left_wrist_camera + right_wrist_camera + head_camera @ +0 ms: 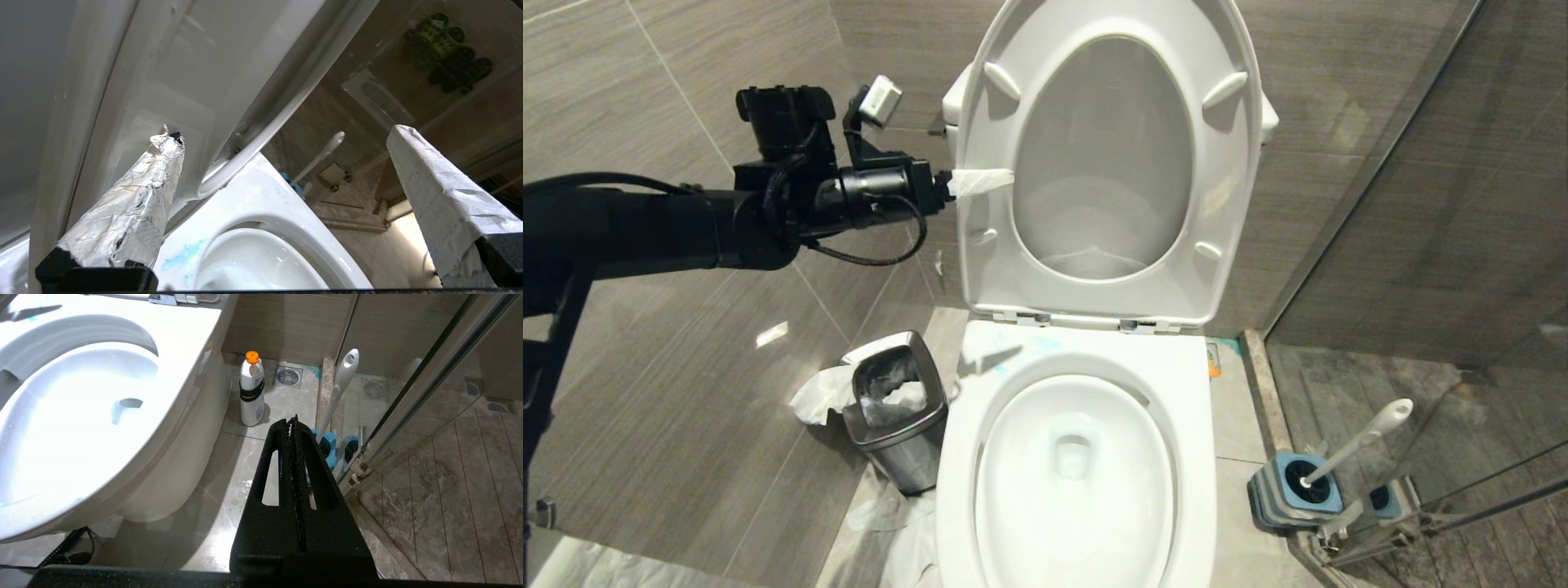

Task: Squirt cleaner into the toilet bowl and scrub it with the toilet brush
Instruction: Use the left hand to lift the toilet lid slightly, then pour in the cleaning agent

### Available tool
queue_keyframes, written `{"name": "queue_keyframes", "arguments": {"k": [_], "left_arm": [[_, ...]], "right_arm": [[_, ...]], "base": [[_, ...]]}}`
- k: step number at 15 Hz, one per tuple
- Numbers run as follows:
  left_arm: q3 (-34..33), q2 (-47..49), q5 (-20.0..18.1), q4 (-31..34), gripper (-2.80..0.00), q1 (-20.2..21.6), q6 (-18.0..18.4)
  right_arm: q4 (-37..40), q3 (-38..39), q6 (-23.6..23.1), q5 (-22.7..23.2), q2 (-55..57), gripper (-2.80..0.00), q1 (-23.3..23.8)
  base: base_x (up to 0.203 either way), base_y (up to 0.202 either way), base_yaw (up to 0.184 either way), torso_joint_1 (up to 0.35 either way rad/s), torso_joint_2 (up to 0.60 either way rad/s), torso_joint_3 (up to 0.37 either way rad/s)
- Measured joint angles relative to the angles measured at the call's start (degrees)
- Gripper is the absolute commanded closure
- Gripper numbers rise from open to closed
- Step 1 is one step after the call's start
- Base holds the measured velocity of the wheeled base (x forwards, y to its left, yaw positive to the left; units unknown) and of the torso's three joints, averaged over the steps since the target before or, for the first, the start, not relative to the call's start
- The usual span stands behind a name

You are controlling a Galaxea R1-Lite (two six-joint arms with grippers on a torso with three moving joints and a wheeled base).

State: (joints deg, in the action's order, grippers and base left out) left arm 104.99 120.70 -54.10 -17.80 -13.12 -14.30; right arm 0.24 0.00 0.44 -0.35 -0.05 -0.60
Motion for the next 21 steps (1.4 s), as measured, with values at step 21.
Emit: {"name": "queue_keyframes", "arguments": {"k": [21], "left_arm": [[0.3,-3.4,9.2,-6.4,-2.8,-1.7,-25.3]], "right_arm": [[0.0,0.0,0.0,0.0,0.0,0.0,0.0]], "base": [[0.0,0.0,0.0,0.0,0.0,0.0]]}}
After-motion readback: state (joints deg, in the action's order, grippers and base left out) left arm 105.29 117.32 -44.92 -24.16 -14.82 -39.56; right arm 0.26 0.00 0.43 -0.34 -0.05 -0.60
